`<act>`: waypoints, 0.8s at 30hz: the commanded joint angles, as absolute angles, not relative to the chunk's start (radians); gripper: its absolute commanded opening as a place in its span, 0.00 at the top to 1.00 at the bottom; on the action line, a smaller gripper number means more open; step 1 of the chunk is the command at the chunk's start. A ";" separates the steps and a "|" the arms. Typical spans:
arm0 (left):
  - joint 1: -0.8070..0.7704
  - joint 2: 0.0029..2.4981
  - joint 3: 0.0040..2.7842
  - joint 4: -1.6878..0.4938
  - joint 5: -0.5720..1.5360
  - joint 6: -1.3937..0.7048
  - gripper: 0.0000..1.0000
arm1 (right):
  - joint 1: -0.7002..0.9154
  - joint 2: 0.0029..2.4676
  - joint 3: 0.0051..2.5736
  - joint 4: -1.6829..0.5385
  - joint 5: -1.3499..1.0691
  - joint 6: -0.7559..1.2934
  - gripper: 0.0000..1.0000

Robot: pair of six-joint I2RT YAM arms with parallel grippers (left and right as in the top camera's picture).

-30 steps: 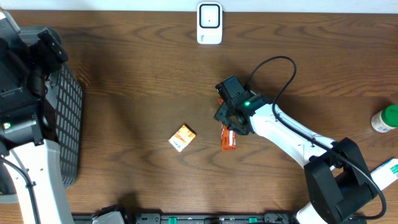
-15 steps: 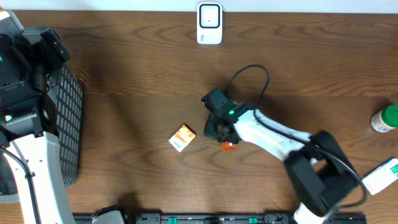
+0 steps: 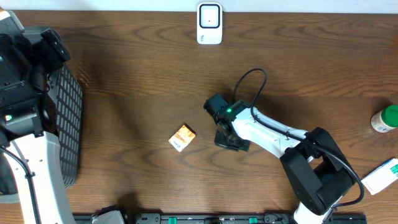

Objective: Scan the item barcode

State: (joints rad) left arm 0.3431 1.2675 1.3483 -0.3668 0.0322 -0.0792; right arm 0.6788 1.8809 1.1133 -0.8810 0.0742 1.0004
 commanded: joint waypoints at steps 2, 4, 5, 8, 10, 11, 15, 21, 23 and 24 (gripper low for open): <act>0.341 1.274 1.352 -0.364 0.041 -0.088 0.09 | 0.667 1.952 1.056 -0.902 0.276 0.990 0.99; 0.342 1.274 1.352 -0.352 0.041 -0.087 0.09 | 0.645 1.952 1.056 -0.895 0.315 0.987 0.99; 0.342 1.274 1.352 -0.341 0.041 -0.087 0.09 | 0.629 1.952 1.056 -0.877 0.329 0.963 0.99; 0.342 1.274 1.352 -0.296 0.041 -0.087 0.09 | 0.584 1.952 1.056 -0.789 0.344 0.824 0.99; 0.342 1.272 1.352 -0.262 0.041 -0.087 0.09 | 0.559 1.952 1.057 -0.727 0.343 0.735 0.99; 0.342 1.271 1.352 -0.245 0.041 -0.087 0.09 | 0.550 1.952 1.060 -0.707 0.341 0.698 0.99; 0.342 1.243 1.352 -0.174 0.046 -0.055 0.09 | 0.544 1.887 1.080 -0.718 0.218 0.580 0.52; 0.342 1.149 1.352 -0.218 0.150 0.007 0.09 | 0.545 1.657 1.080 -0.861 0.093 0.772 0.01; 0.341 1.113 1.352 -0.247 0.150 0.006 0.09 | 0.530 1.597 1.079 -0.937 0.053 0.950 0.01; 0.341 1.100 1.352 -0.253 0.150 0.006 0.09 | 0.519 1.575 1.080 -0.982 0.023 1.057 0.01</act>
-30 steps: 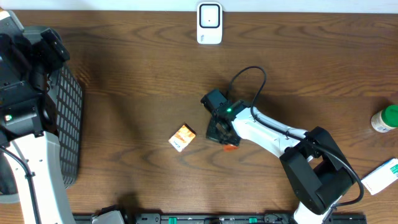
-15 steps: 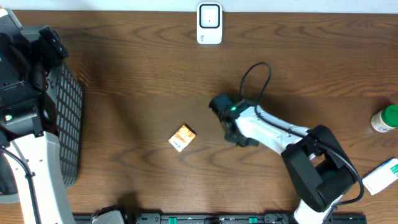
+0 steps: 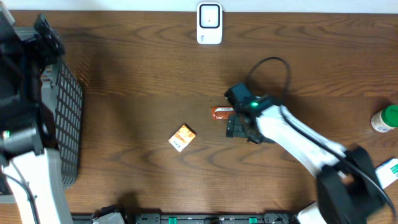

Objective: Scan the item barcode

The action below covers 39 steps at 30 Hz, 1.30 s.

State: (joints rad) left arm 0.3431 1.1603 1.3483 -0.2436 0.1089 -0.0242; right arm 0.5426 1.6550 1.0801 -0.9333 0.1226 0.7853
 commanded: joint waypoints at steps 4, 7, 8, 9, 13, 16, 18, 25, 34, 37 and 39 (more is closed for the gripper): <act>0.341 1.066 1.352 -0.258 0.150 0.006 0.09 | 0.489 1.564 1.078 -1.111 -0.010 1.490 0.01; 0.341 1.065 1.352 -0.269 0.150 0.006 0.09 | 0.480 1.570 1.070 -1.105 -0.014 1.754 0.01; 0.341 1.067 1.352 -0.277 0.150 0.006 0.09 | 0.480 1.571 1.067 -1.088 -0.015 1.803 0.01; 0.341 1.071 1.352 -0.284 0.150 0.002 0.09 | 0.478 1.573 1.065 -1.066 -0.016 1.836 0.01; 0.340 1.086 1.342 -0.287 0.150 -0.039 0.09 | 0.477 1.603 1.064 -0.944 -0.013 1.900 0.01; 0.334 1.100 1.339 -0.287 0.150 -0.043 0.09 | 0.476 1.652 1.064 -0.869 -0.002 1.977 0.01; 0.326 1.111 1.339 -0.287 0.150 -0.043 0.09 | 0.466 1.695 1.064 -0.834 -0.002 1.990 0.02; 0.316 1.149 1.339 -0.287 0.150 -0.043 0.09 | 0.423 1.820 1.064 -0.732 0.010 1.973 0.12; 0.316 1.196 1.339 -0.291 0.149 -0.043 0.09 | 0.410 1.804 1.081 -0.666 -0.039 1.827 0.16; 0.316 1.203 1.339 -0.291 0.149 -0.043 0.09 | 0.409 1.780 1.094 -0.667 -0.034 1.776 0.15; 0.316 1.203 1.339 -0.291 0.149 -0.043 0.09 | 0.402 1.766 1.100 -0.665 -0.032 1.747 0.14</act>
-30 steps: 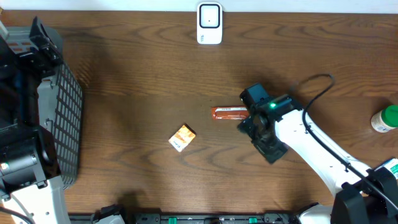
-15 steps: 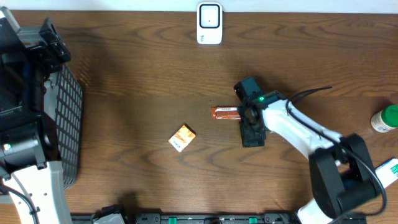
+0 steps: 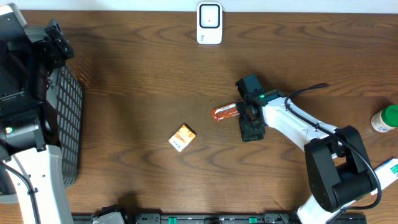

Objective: Scan the item barcode

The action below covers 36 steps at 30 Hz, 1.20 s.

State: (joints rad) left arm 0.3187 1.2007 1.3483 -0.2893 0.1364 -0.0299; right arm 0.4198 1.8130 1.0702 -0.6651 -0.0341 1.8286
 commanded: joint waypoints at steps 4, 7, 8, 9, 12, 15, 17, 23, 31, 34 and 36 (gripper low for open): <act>0.316 1.203 1.339 -0.291 0.149 -0.043 0.09 | 0.375 1.760 1.103 -0.638 -0.055 1.639 0.15; 0.316 1.203 1.339 -0.291 0.149 -0.043 0.09 | 0.352 1.759 1.105 -0.634 -0.091 1.556 0.16; 0.316 1.203 1.339 -0.291 0.149 -0.043 0.09 | 0.349 1.758 1.106 -0.632 -0.108 1.530 0.16; 0.316 1.203 1.339 -0.292 0.149 -0.043 0.09 | 0.345 1.758 1.109 -0.620 -0.113 1.483 0.17; 0.316 1.203 1.339 -0.292 0.149 -0.043 0.09 | 0.346 1.758 1.109 -0.560 -0.054 1.325 0.18; 0.316 1.203 1.339 -0.292 0.149 -0.043 0.09 | 0.346 1.758 1.109 -0.506 -0.057 1.214 0.14; 0.316 1.203 1.339 -0.295 0.149 -0.043 0.09 | 0.346 1.758 1.109 -0.501 -0.059 1.214 0.09; 0.316 1.203 1.339 -0.299 0.149 -0.043 0.09 | 0.319 1.760 1.109 -0.463 -0.043 1.214 0.04; 0.316 1.203 1.339 -0.299 0.149 -0.043 0.09 | 0.307 1.803 1.109 -0.427 -0.062 1.200 0.09; 0.316 1.203 1.339 -0.299 0.149 -0.043 0.09 | 0.307 1.839 1.109 -0.378 -0.109 1.172 0.11; 0.316 1.203 1.339 -0.299 0.149 -0.043 0.09 | 0.307 1.868 1.109 -0.362 -0.144 1.173 0.14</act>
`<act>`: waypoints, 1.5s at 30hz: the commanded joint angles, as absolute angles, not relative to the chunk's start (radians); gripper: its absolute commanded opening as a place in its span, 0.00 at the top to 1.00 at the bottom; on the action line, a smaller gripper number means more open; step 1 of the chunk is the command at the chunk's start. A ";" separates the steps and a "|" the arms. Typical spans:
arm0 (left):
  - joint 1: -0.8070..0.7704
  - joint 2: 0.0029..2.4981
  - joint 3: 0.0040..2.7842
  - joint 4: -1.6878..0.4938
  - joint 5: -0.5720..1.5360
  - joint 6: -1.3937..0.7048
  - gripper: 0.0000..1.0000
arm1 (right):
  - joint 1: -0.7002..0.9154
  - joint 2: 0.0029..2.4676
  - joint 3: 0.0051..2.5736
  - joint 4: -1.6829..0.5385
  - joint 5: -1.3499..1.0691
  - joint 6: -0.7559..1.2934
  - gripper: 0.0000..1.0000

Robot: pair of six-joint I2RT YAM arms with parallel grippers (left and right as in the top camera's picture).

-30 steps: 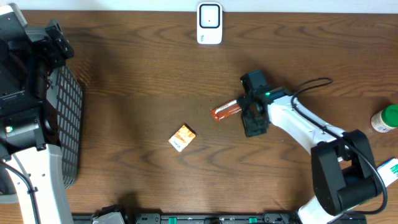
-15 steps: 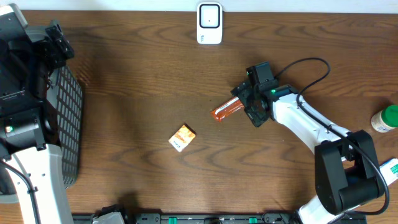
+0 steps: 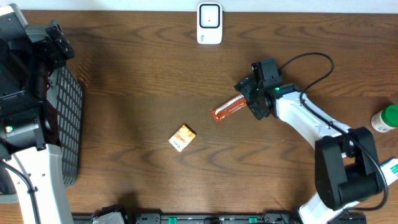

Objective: Scan the item barcode

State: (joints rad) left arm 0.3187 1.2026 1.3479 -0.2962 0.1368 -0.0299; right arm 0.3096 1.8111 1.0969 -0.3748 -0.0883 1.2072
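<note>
A long orange-red packet (image 3: pixel 226 109) hangs slanted over the middle of the table. My right gripper (image 3: pixel 247 99) is shut on its right end. The white barcode scanner (image 3: pixel 209 23) stands at the table's back edge, well beyond the packet and a little to its left. A small orange box (image 3: pixel 182 137) lies on the wood to the front left of the packet. My left arm (image 3: pixel 25 74) stays at the far left over the basket; its fingers cannot be made out.
A black mesh basket (image 3: pixel 68 118) fills the left edge under the left arm. A green-capped bottle (image 3: pixel 385 118) stands at the right edge, with a white carton (image 3: pixel 387 171) in front of it. A cable (image 3: pixel 305 62) loops behind the right wrist.
My right gripper has shifted a little back and to the right and has turned. The packet it holds now slants, its free end pointing front left. The left arm is as it was.
At first my right gripper was low on the table right of the small orange box, with no packet showing. Then it held an orange-red packet by one end. It kept hold while the wrist moved right, and now the packet slants below the scanner's side of the table.
</note>
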 commanded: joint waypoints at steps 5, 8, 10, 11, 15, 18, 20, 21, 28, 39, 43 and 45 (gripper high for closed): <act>0.316 1.203 1.339 -0.299 0.146 -0.042 0.09 | 0.311 1.925 1.109 -0.379 -0.166 1.172 0.23; 0.316 1.203 1.339 -0.299 0.146 -0.042 0.09 | 0.311 1.934 1.109 -0.386 -0.162 1.172 0.32; 0.316 1.203 1.339 -0.300 0.146 -0.042 0.09 | 0.311 1.934 1.109 -0.387 -0.156 1.172 0.50; 0.316 1.203 1.339 -0.300 0.146 -0.042 0.09 | 0.311 1.934 1.109 -0.385 -0.150 1.172 0.59; 0.316 1.203 1.339 -0.300 0.146 -0.042 0.09 | 0.311 1.934 1.109 -0.384 -0.120 1.139 0.78; 0.316 1.203 1.339 -0.300 0.146 -0.042 0.09 | 0.311 1.934 1.109 -0.382 -0.100 1.080 0.91; 0.316 1.202 1.339 -0.299 0.146 -0.043 0.09 | 0.311 1.931 1.109 -0.364 -0.100 1.024 0.97; 0.316 1.202 1.339 -0.299 0.146 -0.043 0.09 | 0.311 1.928 1.109 -0.356 -0.104 1.003 0.99; 0.316 1.200 1.339 -0.302 0.146 -0.043 0.09 | 0.312 1.819 1.109 -0.352 -0.115 0.928 0.99; 0.316 1.200 1.339 -0.303 0.146 -0.043 0.09 | 0.336 1.483 1.109 -0.488 -0.131 0.825 0.99; 0.316 1.200 1.339 -0.303 0.146 -0.043 0.09 | 0.362 1.378 1.109 -0.506 -0.109 0.735 0.99; 0.316 1.200 1.339 -0.303 0.146 -0.043 0.09 | 0.368 1.338 1.109 -0.517 -0.091 0.735 0.99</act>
